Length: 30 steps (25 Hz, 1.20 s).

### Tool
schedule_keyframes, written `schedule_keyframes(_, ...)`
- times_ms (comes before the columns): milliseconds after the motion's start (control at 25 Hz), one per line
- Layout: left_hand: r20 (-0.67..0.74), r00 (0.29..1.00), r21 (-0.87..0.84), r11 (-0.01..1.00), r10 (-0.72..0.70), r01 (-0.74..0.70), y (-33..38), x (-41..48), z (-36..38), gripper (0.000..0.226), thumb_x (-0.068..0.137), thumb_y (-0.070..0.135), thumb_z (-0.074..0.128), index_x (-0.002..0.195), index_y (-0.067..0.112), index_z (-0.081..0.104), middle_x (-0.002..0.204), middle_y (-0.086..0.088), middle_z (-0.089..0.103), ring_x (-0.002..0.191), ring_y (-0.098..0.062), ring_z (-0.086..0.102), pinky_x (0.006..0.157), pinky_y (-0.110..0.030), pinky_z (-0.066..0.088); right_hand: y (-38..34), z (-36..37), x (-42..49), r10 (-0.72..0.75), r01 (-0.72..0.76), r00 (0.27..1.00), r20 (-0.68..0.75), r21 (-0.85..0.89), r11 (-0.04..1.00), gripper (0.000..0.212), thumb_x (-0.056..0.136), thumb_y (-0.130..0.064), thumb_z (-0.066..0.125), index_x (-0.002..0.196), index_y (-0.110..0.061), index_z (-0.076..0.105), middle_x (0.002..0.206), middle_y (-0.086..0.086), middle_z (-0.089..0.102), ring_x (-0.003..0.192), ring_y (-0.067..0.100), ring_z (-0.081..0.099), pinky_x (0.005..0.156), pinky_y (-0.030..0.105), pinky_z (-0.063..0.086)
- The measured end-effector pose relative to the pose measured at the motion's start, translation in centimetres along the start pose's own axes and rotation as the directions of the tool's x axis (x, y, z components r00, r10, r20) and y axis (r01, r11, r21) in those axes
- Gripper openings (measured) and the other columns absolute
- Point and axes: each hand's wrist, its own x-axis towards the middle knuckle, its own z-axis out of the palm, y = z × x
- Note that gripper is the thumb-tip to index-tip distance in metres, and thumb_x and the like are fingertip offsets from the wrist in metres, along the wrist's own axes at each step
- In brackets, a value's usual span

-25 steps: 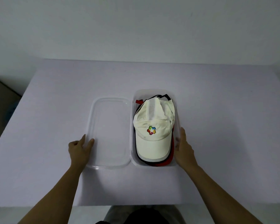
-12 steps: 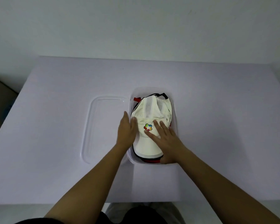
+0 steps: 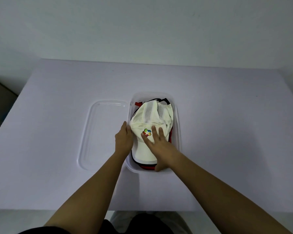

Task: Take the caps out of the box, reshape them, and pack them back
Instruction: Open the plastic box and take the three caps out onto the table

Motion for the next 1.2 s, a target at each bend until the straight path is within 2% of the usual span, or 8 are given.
schedule_keyframes(80,-0.001,1.000,0.005,1.000,0.002,-0.002,-0.2,0.1,0.0,0.048,0.103,0.028,0.024,0.146,0.008,0.029,0.150,-0.014,0.038,0.138,-0.032,0.035,0.114,-0.038,0.024,-0.2,-0.6,-0.4,-0.021,0.020,0.999,-0.028,-0.011,1.000,0.124,0.070,-0.026,0.078,0.146,-0.015,-0.019,0.152,0.027,-0.023,0.138,0.051,-0.019,0.113,0.055,0.016)
schedule_keyframes(200,-0.007,1.000,-0.009,1.000,0.014,-0.014,-0.4,0.3,-0.1,0.047,0.103,0.027,0.025,0.145,0.007,0.031,0.149,-0.014,0.039,0.137,-0.031,0.036,0.114,-0.038,0.024,0.2,-0.6,-0.9,0.003,0.011,0.993,-0.116,0.125,0.992,0.115,0.073,-0.013,0.071,0.147,-0.020,-0.016,0.155,0.017,-0.020,0.142,0.045,-0.010,0.107,0.052,0.031)
schedule_keyframes(400,-0.021,1.000,0.019,1.000,0.013,-0.013,-0.1,0.0,0.2,0.047,0.103,0.026,0.025,0.145,0.006,0.032,0.148,-0.015,0.041,0.136,-0.032,0.038,0.113,-0.037,0.026,0.5,1.0,-0.4,-0.005,0.005,0.998,-0.061,-0.015,1.000,0.123,0.067,-0.043,0.079,0.148,-0.015,-0.010,0.154,0.024,-0.018,0.141,0.047,-0.011,0.111,0.060,0.020)
schedule_keyframes(640,-0.028,1.000,0.028,1.000,0.007,-0.006,-0.7,0.4,0.2,0.046,0.103,0.027,0.026,0.141,0.005,0.039,0.142,-0.015,0.048,0.130,-0.034,0.045,0.112,-0.041,0.031,1.1,-0.2,0.5,-0.095,0.088,0.995,-0.036,-0.148,0.985,0.124,0.063,-0.050,0.078,0.148,-0.008,-0.002,0.152,0.033,0.003,0.137,0.054,0.011,0.108,0.058,0.031)
schedule_keyframes(840,-0.027,1.000,0.035,0.999,-0.005,0.006,-0.3,0.1,0.2,0.047,0.102,0.029,0.027,0.140,0.005,0.039,0.142,-0.015,0.048,0.129,-0.035,0.046,0.112,-0.042,0.032,0.6,-0.3,1.0,-0.124,0.124,0.992,0.013,-0.232,0.965,0.131,0.063,-0.061,0.072,0.146,-0.001,-0.010,0.149,0.038,0.010,0.138,0.053,0.014,0.111,0.058,0.025)
schedule_keyframes(960,-0.026,0.999,0.067,0.998,-0.019,0.020,-0.2,0.1,0.2,0.047,0.102,0.029,0.027,0.141,0.007,0.038,0.142,-0.015,0.048,0.128,-0.035,0.047,0.113,-0.043,0.032,0.2,-1.7,0.3,-0.177,0.174,0.984,0.012,-0.238,0.955,0.118,0.074,-0.063,0.059,0.146,-0.001,-0.011,0.145,0.039,0.021,0.137,0.049,0.021,0.110,0.056,0.023)
schedule_keyframes(1080,-0.029,0.999,0.078,0.997,-0.014,0.016,-0.2,0.2,0.1,0.048,0.102,0.030,0.027,0.143,0.006,0.036,0.143,-0.016,0.047,0.129,-0.035,0.045,0.110,-0.042,0.031,0.0,-2.6,-0.7,-0.219,0.207,0.976,-0.017,-0.265,0.942,0.101,0.082,-0.051,0.052,0.148,-0.007,-0.010,0.143,0.041,0.024,0.134,0.049,0.027,0.109,0.057,0.026)
schedule_keyframes(1200,-0.032,0.999,0.038,0.999,-0.002,0.004,-0.4,0.2,0.1,0.048,0.102,0.030,0.027,0.140,0.003,0.039,0.140,-0.018,0.050,0.128,-0.038,0.045,0.109,-0.045,0.033,0.1,-3.4,-2.4,-0.082,0.066,0.994,-0.074,-0.197,0.978,0.093,0.084,-0.022,0.058,0.148,-0.009,-0.008,0.142,0.033,0.028,0.126,0.046,0.036,0.100,0.052,0.037)
